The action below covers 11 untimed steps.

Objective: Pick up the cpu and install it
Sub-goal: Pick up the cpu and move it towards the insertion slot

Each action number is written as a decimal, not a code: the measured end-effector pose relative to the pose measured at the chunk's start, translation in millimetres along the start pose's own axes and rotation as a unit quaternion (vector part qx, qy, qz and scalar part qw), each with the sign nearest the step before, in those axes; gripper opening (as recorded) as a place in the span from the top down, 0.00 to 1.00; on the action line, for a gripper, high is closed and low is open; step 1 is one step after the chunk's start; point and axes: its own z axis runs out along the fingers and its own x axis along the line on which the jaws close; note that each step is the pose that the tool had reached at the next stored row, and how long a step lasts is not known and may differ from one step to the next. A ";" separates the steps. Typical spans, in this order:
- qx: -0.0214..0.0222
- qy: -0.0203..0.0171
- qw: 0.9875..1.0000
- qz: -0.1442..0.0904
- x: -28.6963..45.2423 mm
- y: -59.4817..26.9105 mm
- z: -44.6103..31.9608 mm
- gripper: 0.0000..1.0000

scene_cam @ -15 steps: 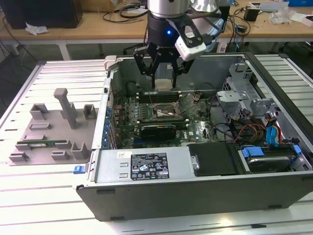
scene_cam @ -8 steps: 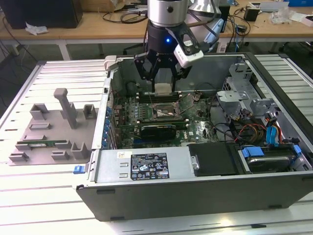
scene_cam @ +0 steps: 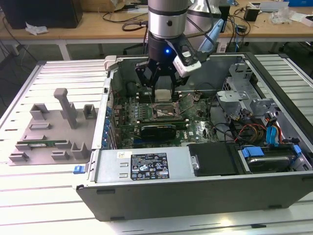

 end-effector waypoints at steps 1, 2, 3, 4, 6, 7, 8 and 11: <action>0.000 0.000 1.000 0.000 -0.2 1.6 2.7 0.45; 0.000 0.000 1.000 0.000 -0.2 3.0 4.8 0.45; 0.000 0.000 1.000 0.000 -0.3 3.9 6.2 0.45; 0.000 0.000 1.000 -0.001 -0.3 5.1 7.9 0.45; 0.000 0.000 1.000 -0.001 -0.4 7.7 10.8 0.45; -0.001 0.000 1.000 -0.001 -0.5 9.2 12.6 0.45; -0.001 0.000 1.000 -0.001 -0.6 10.1 13.8 0.45; -0.001 0.000 1.000 -0.001 -0.8 13.8 19.7 0.45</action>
